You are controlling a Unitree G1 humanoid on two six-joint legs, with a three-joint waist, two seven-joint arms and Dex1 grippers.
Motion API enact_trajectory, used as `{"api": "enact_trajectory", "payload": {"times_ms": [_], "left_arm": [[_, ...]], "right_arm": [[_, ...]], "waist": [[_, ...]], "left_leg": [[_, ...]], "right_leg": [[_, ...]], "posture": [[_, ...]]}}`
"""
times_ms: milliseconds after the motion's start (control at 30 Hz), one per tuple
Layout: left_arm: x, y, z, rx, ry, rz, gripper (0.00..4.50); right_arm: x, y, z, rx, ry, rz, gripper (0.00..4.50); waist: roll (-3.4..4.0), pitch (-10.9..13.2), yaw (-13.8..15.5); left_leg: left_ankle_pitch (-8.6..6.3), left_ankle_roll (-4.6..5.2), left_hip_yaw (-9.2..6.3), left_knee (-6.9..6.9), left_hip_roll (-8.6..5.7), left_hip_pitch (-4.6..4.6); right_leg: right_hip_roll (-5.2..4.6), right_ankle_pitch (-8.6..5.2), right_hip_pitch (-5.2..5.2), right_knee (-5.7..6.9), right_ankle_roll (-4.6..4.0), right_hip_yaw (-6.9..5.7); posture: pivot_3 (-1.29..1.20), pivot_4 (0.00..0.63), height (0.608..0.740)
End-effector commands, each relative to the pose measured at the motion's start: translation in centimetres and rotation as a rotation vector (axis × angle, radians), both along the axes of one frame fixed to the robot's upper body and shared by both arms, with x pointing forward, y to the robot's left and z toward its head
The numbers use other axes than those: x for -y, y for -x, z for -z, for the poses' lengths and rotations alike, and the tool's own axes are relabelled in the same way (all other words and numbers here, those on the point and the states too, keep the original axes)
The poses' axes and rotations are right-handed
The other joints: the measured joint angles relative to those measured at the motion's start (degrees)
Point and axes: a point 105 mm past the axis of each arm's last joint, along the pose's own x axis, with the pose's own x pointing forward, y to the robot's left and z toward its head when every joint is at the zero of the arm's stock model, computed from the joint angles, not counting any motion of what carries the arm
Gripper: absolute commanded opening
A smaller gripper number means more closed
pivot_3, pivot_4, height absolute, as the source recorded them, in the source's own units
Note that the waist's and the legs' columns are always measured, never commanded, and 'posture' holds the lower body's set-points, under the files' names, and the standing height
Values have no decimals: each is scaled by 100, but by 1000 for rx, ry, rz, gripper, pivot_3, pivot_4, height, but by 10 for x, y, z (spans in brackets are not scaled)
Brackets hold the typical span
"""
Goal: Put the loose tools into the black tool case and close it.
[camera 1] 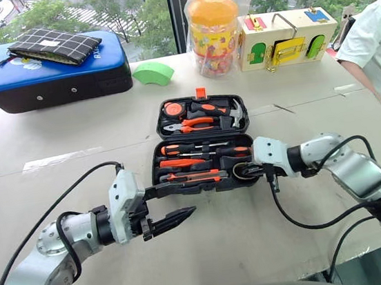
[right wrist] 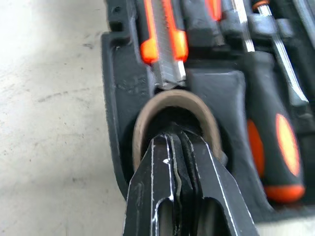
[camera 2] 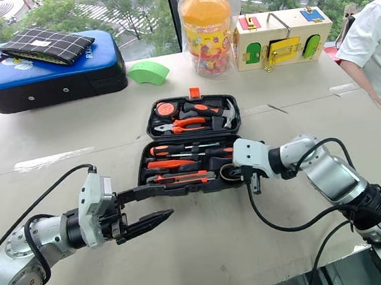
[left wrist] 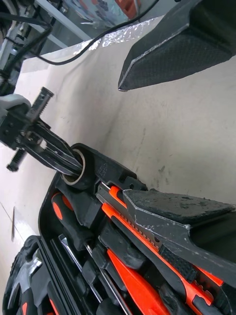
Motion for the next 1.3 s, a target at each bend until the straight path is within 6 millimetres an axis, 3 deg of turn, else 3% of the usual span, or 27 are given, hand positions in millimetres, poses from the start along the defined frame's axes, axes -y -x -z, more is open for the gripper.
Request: {"api": "enact_trajectory", "payload": {"times_ms": [33, 133, 200, 233, 333, 367, 467, 500, 600, 667, 833, 1000, 1033, 1067, 1133, 1300], "left_arm": [[-10, -16, -18, 8, 74, -68, 3218], [-16, -27, -25, -5, 101, -100, 3218], [-21, -44, -36, -11, 155, -165, 3218], [-13, -51, -39, -5, 190, -209, 3218], [-3, -68, -41, -28, 237, -311, 4068], [-6, -72, -39, -40, 234, -339, 4421], [-26, -92, -27, -64, 203, -510, 4500], [-32, -98, -24, -66, 192, -553, 4500], [-55, -126, -7, -121, 98, -777, 4500], [-66, -144, 0, -162, 68, -875, 4500], [-71, -186, 2, -248, 100, -918, 4500], [-71, -217, 6, -312, 108, -928, 4500], [-68, -221, 9, -340, 110, -910, 4500], [-66, -224, 11, -352, 100, -901, 4500], [-61, -226, 16, -397, 91, -854, 4500], [-49, -219, 18, -511, 122, -726, 2447]], "right_arm": [[-3, 2, -40, 73, -173, 18, 51], [-2, 6, -51, 62, -227, 18, 51], [1, 2, -62, 47, -290, 72, 586], [5, -4, -66, 41, -320, 129, 925], [12, -17, -73, 31, -359, 250, 2316], [15, -23, -75, 37, -362, 291, 2724], [37, -54, -74, 81, -326, 523, 4203], [41, -59, -72, 82, -304, 559, 4447], [53, -80, -64, 66, -264, 712, 4447], [50, -90, -57, 26, -240, 755, 4447], [32, -121, -46, -92, -273, 821, 4447], [31, -152, -24, -189, -250, 909, 4447], [33, -156, -18, -207, -237, 922, 3958], [36, -159, -14, -219, -232, 935, 3957], [39, -163, -8, -257, -246, 941, 3244], [34, -163, -16, -345, -340, 866, 1055]], "waist": [[0, 0, -4], [-1, 0, -8], [-1, -1, -6], [-3, 0, 16], [-9, -4, 24], [-14, -7, 4], [-10, -4, -30], [-10, -4, -23], [-15, -6, 6], [-20, -6, 9], [-42, -19, -27], [-48, -22, -47], [-49, -23, -57], [-50, -23, -68], [-49, -23, -113], [-52, -24, -117]], "left_leg": [[0, 0, -1, 0, 0, 0], [1, -1, -2, 2, 2, 2], [1, 0, 1, 2, 0, 4], [1, 0, 0, 2, -1, 3], [3, -3, -10, 10, -5, 1], [3, -3, -8, 10, -8, 1], [3, -4, 3, 1, -7, 12], [5, -7, 4, -4, -7, 16], [14, -19, 5, -30, -7, 31], [20, -27, 0, -31, -11, 31], [35, -51, 5, -35, -28, 35], [39, -57, 4, -52, -40, 41], [41, -61, -1, -64, -40, 38], [41, -61, 1, -65, -42, 42], [42, -60, 8, -64, -47, 42], [43, -58, -3, -52, -57, 45]], "right_leg": [[0, 0, 0, 1, 0, -1], [4, 0, -1, 9, 1, -1], [4, 0, 0, 7, 2, 1], [4, 0, 0, 9, 2, 0], [1, 15, 2, 14, 25, -5], [0, 15, 1, 17, 26, -3], [4, 15, -2, 21, 24, 10], [5, 15, -1, 23, 24, 11], [7, 14, 1, 22, 22, 11], [11, 15, 1, 22, 23, 7], [13, 16, 0, 27, 23, 10], [14, 16, -1, 27, 23, 10], [11, 16, -4, 24, 23, 5], [8, 16, -5, 27, 22, -7], [2, 16, -5, 24, 22, -20], [-9, 20, 4, 35, 29, -28]], "posture": [[0, 150, 740], [0, 150, 740], [0, 150, 740], [0, 150, 740], [0, 150, 740], [0, 150, 740], [0, 150, 740], [0, 150, 740], [0, 150, 740], [0, 150, 740], [0, 150, 740], [0, 150, 740], [0, 150, 740], [0, 150, 740], [0, 150, 740], [0, 150, 740]]}}
